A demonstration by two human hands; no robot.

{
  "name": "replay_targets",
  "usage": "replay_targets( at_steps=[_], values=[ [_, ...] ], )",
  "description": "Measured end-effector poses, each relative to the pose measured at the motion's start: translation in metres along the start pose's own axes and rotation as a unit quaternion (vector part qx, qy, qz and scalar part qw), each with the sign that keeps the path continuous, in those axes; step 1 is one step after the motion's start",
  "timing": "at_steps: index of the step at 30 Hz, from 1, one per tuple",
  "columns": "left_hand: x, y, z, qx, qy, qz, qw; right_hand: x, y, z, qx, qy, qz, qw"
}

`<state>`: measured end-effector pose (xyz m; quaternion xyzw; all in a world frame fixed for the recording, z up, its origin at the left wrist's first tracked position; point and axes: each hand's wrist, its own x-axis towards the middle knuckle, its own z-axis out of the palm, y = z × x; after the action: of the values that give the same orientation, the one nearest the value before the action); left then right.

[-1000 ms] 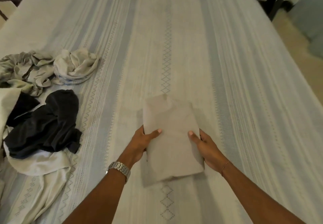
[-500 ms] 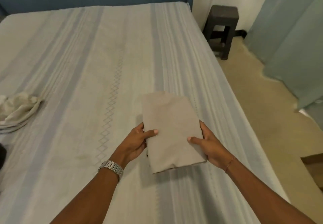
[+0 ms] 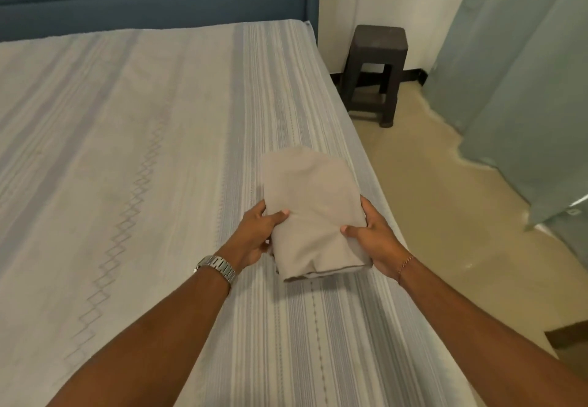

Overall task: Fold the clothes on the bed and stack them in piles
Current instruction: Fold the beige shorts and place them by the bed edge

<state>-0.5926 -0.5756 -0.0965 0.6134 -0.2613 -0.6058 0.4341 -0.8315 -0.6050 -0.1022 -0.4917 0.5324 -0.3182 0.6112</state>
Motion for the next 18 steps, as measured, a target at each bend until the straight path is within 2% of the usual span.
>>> replay_targets(
  at_steps=[10, 14, 18],
  values=[
    [0.131, 0.023, 0.055, -0.033, 0.022, 0.045, 0.998, 0.131, 0.000, -0.054, -0.021, 0.064, -0.019, 0.998],
    [0.169, -0.002, 0.064, -0.002, 0.045, 0.003, 0.999, 0.165, 0.022, -0.070, -0.098, 0.055, -0.002, 0.994],
    [0.171, -0.032, 0.056, 0.059, 0.019, 0.042, 0.997, 0.169, 0.046, -0.070, -0.171, 0.044, -0.010, 0.984]
  ],
)
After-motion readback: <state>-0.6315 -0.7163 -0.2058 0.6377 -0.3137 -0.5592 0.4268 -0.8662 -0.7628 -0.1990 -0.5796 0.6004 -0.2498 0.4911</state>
